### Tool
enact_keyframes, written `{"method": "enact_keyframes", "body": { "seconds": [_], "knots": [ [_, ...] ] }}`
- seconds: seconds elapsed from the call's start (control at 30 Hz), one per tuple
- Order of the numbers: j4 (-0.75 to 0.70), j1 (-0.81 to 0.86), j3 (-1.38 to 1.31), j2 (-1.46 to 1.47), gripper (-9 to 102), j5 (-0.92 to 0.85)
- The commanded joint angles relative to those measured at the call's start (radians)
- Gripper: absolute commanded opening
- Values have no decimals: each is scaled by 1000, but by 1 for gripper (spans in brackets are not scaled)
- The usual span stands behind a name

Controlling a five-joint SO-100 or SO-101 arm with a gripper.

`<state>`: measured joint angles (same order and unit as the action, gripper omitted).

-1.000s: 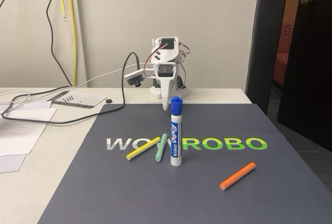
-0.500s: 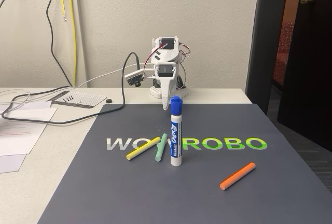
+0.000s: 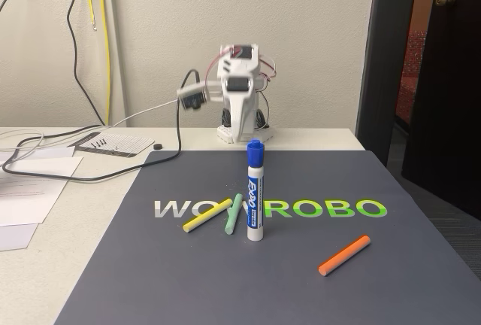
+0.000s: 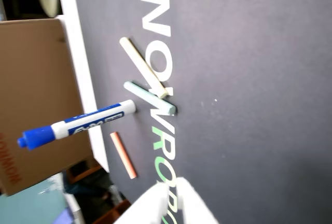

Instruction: Pick up the blue marker.

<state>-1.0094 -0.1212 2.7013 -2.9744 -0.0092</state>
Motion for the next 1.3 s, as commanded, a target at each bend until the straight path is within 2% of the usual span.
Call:
{"method": "enact_keyframes", "body": {
  "seconds": [0.0,0.13,0.2,0.27,0.43,0.6,0.77,0.9,1.1,1.27],
  "knots": [
    [-58,-25,-333,324,0,-80],
    [-38,-48,-457,402,0,-170],
    [71,-49,-449,390,0,-235],
    [189,-66,-446,399,0,-377],
    [426,-98,-528,653,0,-730],
    [716,-81,-535,884,0,-907],
    [1065,-78,-411,1031,0,-1048],
    [1190,-72,-373,1108,0,-1114],
    [1569,-69,-244,1290,1,-1229],
    [1796,-63,-232,1479,11,-1322]
  ]
}}
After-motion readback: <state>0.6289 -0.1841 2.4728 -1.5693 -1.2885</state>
